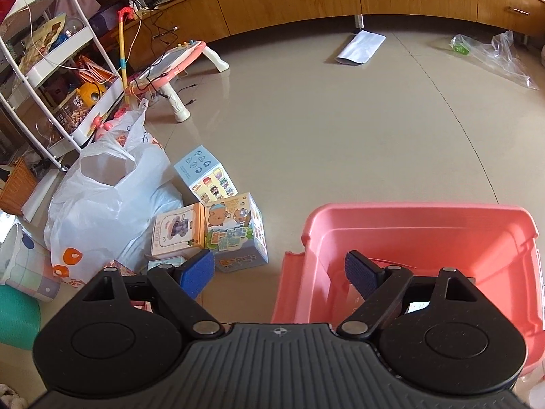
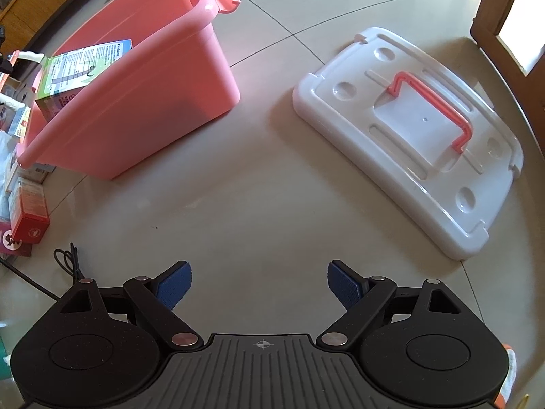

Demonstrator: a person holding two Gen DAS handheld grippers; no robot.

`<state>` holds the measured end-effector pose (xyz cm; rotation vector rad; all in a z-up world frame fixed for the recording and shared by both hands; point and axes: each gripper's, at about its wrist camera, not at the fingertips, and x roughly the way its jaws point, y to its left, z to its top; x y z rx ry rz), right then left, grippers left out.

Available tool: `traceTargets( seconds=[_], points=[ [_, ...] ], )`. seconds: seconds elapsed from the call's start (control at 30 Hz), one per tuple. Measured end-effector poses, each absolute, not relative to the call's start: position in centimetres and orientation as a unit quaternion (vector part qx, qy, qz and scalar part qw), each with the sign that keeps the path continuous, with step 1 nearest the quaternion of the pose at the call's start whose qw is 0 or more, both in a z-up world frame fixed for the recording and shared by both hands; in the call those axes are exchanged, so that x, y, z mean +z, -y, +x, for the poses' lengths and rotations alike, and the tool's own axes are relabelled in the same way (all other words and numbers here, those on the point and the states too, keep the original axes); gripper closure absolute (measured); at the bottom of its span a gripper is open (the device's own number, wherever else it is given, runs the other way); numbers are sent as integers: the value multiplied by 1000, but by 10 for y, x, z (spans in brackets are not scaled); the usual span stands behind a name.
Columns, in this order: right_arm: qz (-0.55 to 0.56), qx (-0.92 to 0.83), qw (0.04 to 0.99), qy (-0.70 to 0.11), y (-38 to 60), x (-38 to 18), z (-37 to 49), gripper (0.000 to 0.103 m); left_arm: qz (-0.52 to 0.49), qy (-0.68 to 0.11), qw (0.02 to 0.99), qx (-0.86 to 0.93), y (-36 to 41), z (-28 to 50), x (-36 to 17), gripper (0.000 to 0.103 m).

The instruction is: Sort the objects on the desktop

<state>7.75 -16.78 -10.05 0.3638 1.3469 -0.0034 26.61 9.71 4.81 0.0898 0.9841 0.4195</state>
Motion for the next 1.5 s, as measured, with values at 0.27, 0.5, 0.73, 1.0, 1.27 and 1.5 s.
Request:
traceTargets(
  seconds=[0.27, 0.5, 0.73, 1.0, 1.27, 1.5],
  points=[
    [171, 4, 767, -619, 168, -98, 77, 17, 65, -502, 845, 171, -90, 263, 43, 11],
    [171, -3, 767, -619, 175, -98, 76, 17, 117, -532, 826, 144, -61, 258, 1, 11],
    [171, -9, 764, -622, 180, -100, 75, 17, 89, -551, 816, 151, -68, 262, -18, 11],
    [170, -8, 762, -625, 180, -104, 75, 17, 83, -549, 819, 146, -63, 263, -29, 11],
    [173, -14, 761, -626, 182, -104, 74, 17, 71, -548, 819, 151, -72, 259, -27, 8],
    [175, -10, 770, -614, 185, -95, 76, 17, 19, -525, 834, 168, -83, 246, 6, 8]
  ],
)
